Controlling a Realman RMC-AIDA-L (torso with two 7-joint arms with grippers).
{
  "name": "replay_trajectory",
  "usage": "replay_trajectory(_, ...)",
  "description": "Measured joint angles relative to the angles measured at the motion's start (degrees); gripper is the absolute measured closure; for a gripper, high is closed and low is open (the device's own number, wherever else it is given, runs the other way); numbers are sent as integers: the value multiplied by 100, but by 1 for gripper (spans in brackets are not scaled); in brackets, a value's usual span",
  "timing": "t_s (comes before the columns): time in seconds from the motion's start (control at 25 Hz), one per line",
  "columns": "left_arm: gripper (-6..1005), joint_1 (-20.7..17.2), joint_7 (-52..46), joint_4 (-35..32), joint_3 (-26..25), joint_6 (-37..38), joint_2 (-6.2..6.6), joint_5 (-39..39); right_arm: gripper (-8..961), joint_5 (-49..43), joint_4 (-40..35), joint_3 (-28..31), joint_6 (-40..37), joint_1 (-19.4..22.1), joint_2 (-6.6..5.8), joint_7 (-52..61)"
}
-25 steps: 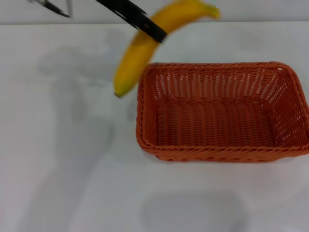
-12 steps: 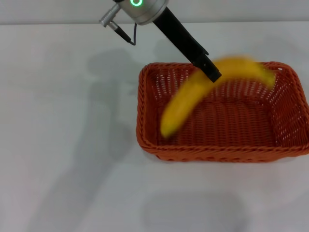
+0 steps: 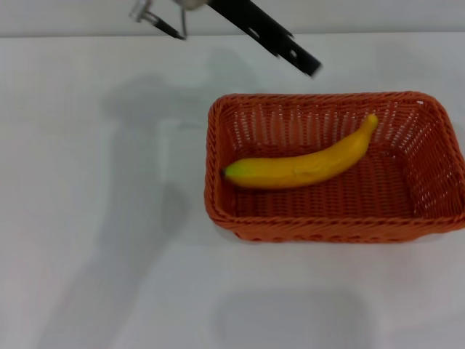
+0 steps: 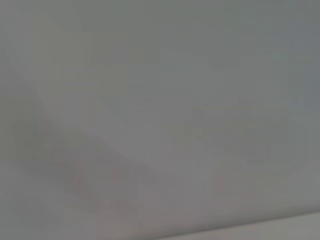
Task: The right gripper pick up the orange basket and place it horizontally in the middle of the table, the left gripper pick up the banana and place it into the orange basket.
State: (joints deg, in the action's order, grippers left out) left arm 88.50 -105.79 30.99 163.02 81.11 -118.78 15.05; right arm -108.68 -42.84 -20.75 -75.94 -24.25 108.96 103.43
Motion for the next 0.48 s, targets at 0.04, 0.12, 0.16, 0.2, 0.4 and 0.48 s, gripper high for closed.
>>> replay_trajectory(0.04, 138, -155, 215, 205, -1, 23, -3, -314, 162, 71, 9, 0, 8, 18, 17, -88)
replay_trajectory(0.12, 107, -513, 571, 528, -1, 84, -10, -990, 162, 302, 80, 2, 18, 65, 48, -324)
replay_trajectory(0.16, 108, -777, 802, 690, 0, 172, -8, -1425, 162, 417, 132, 2, 23, 81, 54, -436)
replay_trajectory(0.2, 109, -1008, 998, 818, 0, 279, -2, -1859, 162, 600, 235, 3, 30, 98, 63, -608)
replay_trajectory(0.4, 111, -2271, 1828, 1369, 1, 1310, 7, -4031, 163, 1250, 637, 5, 3, 134, 116, -1507)
replay_trajectory(0.48, 111, -2854, 2177, 1462, 1, 1655, -4, -4798, 163, 1584, 768, 4, -25, 178, 223, -2049)
